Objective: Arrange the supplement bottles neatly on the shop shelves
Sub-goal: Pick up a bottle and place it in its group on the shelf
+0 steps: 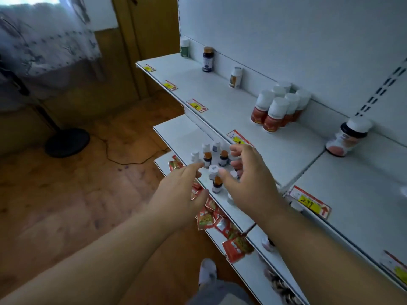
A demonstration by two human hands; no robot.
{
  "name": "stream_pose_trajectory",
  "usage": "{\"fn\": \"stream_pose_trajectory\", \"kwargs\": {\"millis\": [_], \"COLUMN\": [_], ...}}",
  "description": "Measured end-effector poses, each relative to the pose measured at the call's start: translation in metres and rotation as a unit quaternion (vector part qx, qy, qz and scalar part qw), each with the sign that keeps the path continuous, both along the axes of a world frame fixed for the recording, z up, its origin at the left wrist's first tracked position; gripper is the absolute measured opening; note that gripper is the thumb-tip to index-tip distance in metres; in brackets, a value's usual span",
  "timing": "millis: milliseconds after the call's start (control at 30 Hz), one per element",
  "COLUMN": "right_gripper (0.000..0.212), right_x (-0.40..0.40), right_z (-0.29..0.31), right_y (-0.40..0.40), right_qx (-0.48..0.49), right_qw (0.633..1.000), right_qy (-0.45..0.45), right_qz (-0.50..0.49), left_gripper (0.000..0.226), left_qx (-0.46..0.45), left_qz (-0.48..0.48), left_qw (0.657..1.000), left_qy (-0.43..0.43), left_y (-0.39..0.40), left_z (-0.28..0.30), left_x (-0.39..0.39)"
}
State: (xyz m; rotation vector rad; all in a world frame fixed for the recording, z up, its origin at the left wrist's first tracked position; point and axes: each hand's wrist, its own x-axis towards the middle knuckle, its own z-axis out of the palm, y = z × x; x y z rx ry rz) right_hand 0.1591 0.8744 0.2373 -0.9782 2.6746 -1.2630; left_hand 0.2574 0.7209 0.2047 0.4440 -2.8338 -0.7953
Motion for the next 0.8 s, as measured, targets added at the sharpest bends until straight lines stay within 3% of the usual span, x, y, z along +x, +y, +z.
{"fn": "stream_pose_trajectory", "kwargs": {"millis": [167,433,667,800], "right_gripper": [0.044,0.043,0.037,0.041], "right_x": [-0.054,-0.102,-0.111,-0.115], "right_z": [-0.023,-0.059,-0.134,-0.188], "right_y": [-0.089,-0.236,-0.354,-0.411], "right_qx": [0.015,0.044,0.06,0.128], "right_qw": [0.999,0.997,0.986,0.968], "right_qy": [-0.018,-0.049,-0.082,-0.127], "right_qz": [0.044,0.028,-0.135,-0.174], "left_gripper": [0.061,0.061,0.064,0.063], "left_qx": [-0.006,-0.011,-0.018,0.016], "left_qz": [0.042,0.025,-0.109,-0.111], "left_qw": [0.999,0.997,0.991,0.988], "left_qy": [-0.026,-0.067,-0.082,-0.108], "left_y": [-0.081,-0.225,-0.379,-0.436], "left_z": [-0.016,-0.042,-0.095,-0.146], "left_x": [-0.034,-0.08,-0.143,-0.15]}}
